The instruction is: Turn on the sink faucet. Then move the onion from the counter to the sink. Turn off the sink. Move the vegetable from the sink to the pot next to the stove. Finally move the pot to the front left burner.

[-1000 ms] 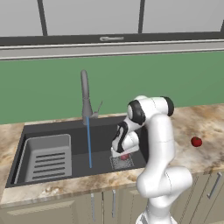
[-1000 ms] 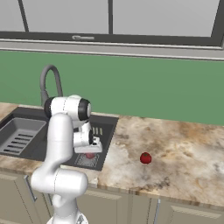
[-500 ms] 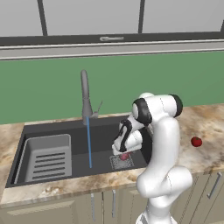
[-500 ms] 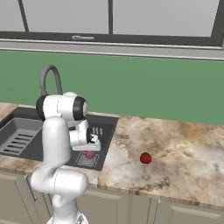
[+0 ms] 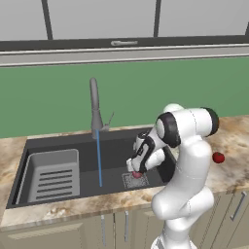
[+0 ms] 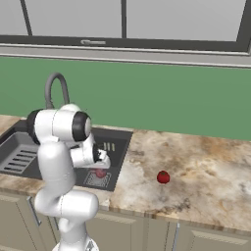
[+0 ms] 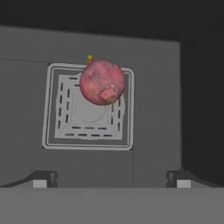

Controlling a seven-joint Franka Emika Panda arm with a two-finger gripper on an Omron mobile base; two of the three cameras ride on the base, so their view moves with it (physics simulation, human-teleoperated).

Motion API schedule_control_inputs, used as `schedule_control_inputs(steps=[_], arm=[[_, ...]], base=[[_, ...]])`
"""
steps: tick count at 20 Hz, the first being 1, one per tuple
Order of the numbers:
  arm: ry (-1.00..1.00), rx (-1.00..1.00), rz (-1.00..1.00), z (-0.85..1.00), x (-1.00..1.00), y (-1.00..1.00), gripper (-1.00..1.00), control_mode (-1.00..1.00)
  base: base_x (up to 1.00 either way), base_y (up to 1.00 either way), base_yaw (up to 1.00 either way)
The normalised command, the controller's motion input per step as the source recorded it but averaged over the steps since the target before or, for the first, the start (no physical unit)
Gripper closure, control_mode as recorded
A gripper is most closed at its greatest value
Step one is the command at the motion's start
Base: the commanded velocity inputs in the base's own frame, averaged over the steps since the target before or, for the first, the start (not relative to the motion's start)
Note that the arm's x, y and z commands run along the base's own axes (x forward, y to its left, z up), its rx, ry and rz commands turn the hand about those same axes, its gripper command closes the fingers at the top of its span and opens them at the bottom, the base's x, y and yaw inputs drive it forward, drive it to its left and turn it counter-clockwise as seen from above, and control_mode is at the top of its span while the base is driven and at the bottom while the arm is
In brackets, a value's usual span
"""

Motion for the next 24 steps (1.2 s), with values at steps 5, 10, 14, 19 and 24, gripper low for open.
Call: schedule_control_inputs(steps=[5,10,14,19,24], arm=[[-0.09,0.02,-0.02,0.66,-0.29,0.00,-1.00,-1.00],[-0.07,0.05,-0.01,0.80,-0.20,0.00,-1.00,-1.00],[-0.07,0.06,0.00,0.76,-0.18,0.00,-1.00,-1.00],[-0.08,0.04,0.00,0.74,-0.16,0.00,-1.00,-1.00],[-0.06,0.04,0.01,0.70,-0.11,0.00,-1.00,-1.00]], base=[[0.00,0.00,0.00],[0.00,0.00,0.00],[0.00,0.00,0.00],[0.00,0.00,0.00],[0.00,0.00,0.00]])
